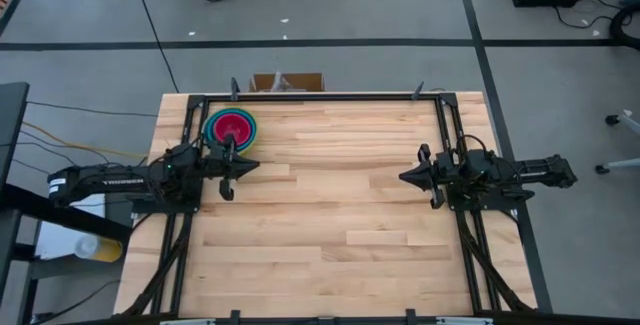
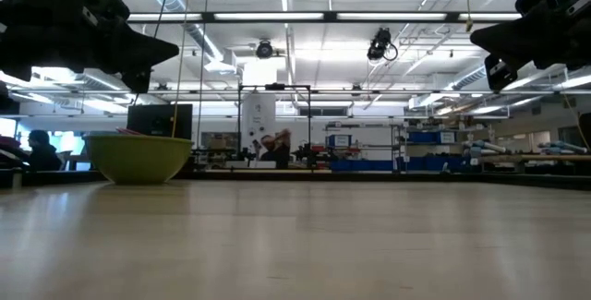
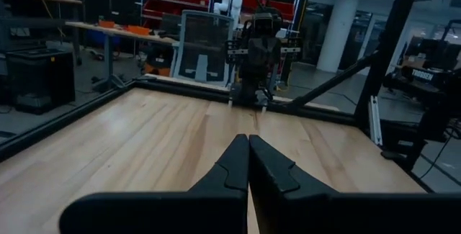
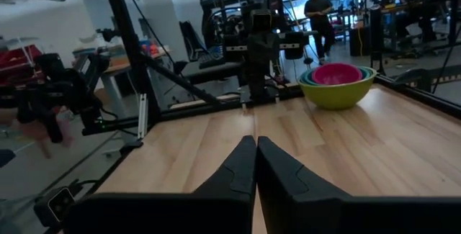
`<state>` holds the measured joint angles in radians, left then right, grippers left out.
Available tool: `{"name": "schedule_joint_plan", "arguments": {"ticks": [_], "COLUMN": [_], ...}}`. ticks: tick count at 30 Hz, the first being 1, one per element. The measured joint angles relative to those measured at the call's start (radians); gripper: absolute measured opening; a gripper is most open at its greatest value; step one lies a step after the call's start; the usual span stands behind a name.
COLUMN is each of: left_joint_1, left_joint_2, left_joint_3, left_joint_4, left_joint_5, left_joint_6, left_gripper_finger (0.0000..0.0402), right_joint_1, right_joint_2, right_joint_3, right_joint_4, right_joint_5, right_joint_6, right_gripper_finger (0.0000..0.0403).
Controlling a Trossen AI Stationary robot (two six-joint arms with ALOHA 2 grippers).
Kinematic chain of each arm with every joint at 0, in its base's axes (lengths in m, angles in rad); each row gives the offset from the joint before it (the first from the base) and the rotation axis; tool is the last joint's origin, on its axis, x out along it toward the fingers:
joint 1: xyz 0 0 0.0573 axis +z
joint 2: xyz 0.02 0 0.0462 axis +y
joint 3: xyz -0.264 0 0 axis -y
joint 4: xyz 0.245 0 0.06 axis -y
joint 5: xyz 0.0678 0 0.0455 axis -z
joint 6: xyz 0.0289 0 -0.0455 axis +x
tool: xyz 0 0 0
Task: Nest bowls inside each other
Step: Return to Home Position
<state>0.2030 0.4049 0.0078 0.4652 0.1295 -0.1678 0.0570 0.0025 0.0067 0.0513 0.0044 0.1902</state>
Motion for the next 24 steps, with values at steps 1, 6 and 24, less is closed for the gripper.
{"name": "schedule_joint_plan", "arguments": {"ticks": [1, 6, 24], "left_joint_1": [0.0, 0.0, 0.0], "left_joint_2": [0.0, 0.0, 0.0], "left_joint_3": [0.0, 0.0, -0.001], "left_joint_4": [0.0, 0.0, 0.0], "left_joint_5": [0.0, 0.001, 0.003], "left_joint_6": [-0.001, -0.001, -0.002], "left_gripper_finger": [0.0008, 0.0008, 0.0008], "right_joint_1": [0.0, 0.0, 0.0], "right_joint_2": [0.0, 0.0, 0.0], "right_joint_3": [0.0, 0.0, 0.0], "right_joint_4": [0.0, 0.0, 0.0], "right_joint_5": [0.0, 0.0, 0.001], "right_joint_6": [0.0, -0.002, -0.002], "right_gripper_finger": [0.0021, 0.0023, 0.0024]}}
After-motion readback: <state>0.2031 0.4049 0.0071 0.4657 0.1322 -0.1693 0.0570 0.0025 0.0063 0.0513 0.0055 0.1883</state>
